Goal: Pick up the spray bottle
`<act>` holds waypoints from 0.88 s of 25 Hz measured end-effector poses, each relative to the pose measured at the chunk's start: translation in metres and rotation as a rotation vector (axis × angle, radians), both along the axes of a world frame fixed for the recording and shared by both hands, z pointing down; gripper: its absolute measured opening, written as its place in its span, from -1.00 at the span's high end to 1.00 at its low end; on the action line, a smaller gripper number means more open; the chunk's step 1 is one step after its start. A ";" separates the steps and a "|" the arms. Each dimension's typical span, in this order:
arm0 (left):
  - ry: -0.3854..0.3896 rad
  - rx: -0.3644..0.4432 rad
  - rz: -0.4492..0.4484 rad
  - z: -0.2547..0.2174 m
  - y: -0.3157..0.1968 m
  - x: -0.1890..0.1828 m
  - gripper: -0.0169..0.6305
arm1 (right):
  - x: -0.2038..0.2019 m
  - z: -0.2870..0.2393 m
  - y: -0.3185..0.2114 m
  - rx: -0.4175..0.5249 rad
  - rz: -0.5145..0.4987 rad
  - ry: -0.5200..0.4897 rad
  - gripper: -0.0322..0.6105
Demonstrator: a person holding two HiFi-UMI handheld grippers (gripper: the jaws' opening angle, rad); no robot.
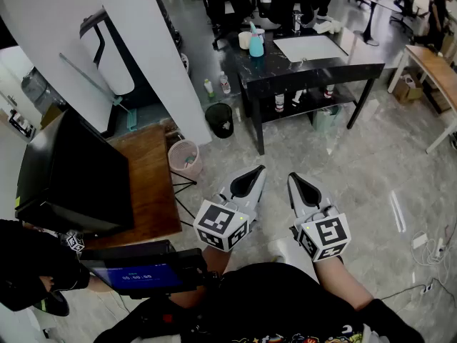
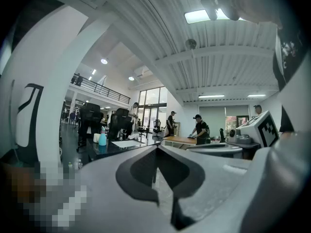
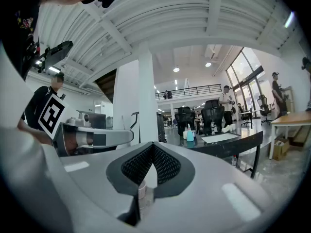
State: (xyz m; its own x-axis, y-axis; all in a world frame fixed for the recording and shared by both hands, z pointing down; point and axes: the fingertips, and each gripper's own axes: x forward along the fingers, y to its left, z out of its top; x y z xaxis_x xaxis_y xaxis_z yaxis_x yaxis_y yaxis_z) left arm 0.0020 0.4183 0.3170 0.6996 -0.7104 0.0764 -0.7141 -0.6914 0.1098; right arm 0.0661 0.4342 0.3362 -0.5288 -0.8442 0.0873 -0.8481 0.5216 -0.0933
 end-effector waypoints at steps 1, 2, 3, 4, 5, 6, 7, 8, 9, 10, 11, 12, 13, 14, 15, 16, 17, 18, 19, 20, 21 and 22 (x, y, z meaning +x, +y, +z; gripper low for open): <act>0.002 0.009 -0.006 0.000 -0.009 0.004 0.95 | 0.005 0.001 -0.010 0.007 -0.002 0.007 0.83; 0.003 0.016 -0.011 0.001 -0.019 0.008 0.95 | 0.009 0.001 -0.020 0.013 -0.004 0.012 0.83; 0.005 0.018 -0.015 0.002 -0.028 0.011 0.94 | 0.013 0.002 -0.031 0.016 -0.005 0.012 0.83; 0.007 0.014 -0.017 0.003 -0.037 0.014 0.94 | 0.016 0.003 -0.041 0.015 -0.006 0.008 0.83; 0.006 0.009 -0.018 0.005 -0.045 0.016 0.94 | 0.018 0.003 -0.050 0.014 -0.009 0.000 0.83; 0.003 0.004 -0.021 0.007 -0.054 0.017 0.94 | 0.018 0.003 -0.059 0.015 -0.015 -0.009 0.83; 0.001 0.001 -0.024 0.009 -0.064 0.016 0.94 | 0.018 0.003 -0.069 0.017 -0.022 -0.016 0.83; 0.003 -0.001 -0.029 0.011 -0.077 0.015 0.94 | 0.017 0.005 -0.082 0.017 -0.027 -0.018 0.83; 0.008 -0.004 -0.034 0.013 -0.093 0.013 0.94 | 0.016 0.007 -0.098 0.015 -0.029 -0.017 0.83; 0.013 -0.007 -0.038 0.017 -0.111 0.011 0.94 | 0.014 0.012 -0.116 0.010 -0.030 -0.016 0.83; 0.016 -0.009 -0.040 0.021 -0.131 0.009 0.94 | 0.013 0.017 -0.136 0.003 -0.029 -0.015 0.83; 0.017 -0.010 -0.040 0.025 -0.152 0.006 0.94 | 0.011 0.023 -0.158 -0.002 -0.027 -0.013 0.83; 0.018 -0.008 -0.038 0.030 -0.177 0.002 0.95 | 0.008 0.029 -0.182 -0.005 -0.025 -0.009 0.83; 0.019 -0.005 -0.034 0.034 -0.204 -0.002 0.94 | 0.004 0.034 -0.209 -0.007 -0.022 -0.005 0.83; 0.021 -0.003 -0.027 0.038 -0.234 -0.007 0.94 | 0.000 0.039 -0.238 -0.008 -0.021 -0.001 0.83; 0.023 -0.003 -0.018 0.041 -0.266 -0.012 0.94 | -0.006 0.043 -0.268 -0.008 -0.021 0.006 0.82; 0.027 -0.002 -0.005 0.043 -0.299 -0.017 0.94 | -0.012 0.046 -0.299 -0.005 -0.023 0.015 0.82; 0.033 0.002 0.011 0.044 -0.332 -0.021 0.94 | -0.018 0.048 -0.331 0.000 -0.022 0.024 0.82; 0.038 0.005 0.030 0.043 -0.365 -0.025 0.94 | -0.023 0.049 -0.363 0.002 -0.017 0.033 0.82; 0.038 0.007 0.050 0.041 -0.398 -0.028 0.94 | -0.027 0.049 -0.396 -0.001 -0.005 0.037 0.82; 0.034 0.009 0.069 0.039 -0.431 -0.032 0.94 | -0.032 0.049 -0.430 -0.008 0.012 0.035 0.82; 0.028 0.010 0.082 0.036 -0.463 -0.036 0.94 | -0.036 0.047 -0.462 -0.015 0.031 0.030 0.82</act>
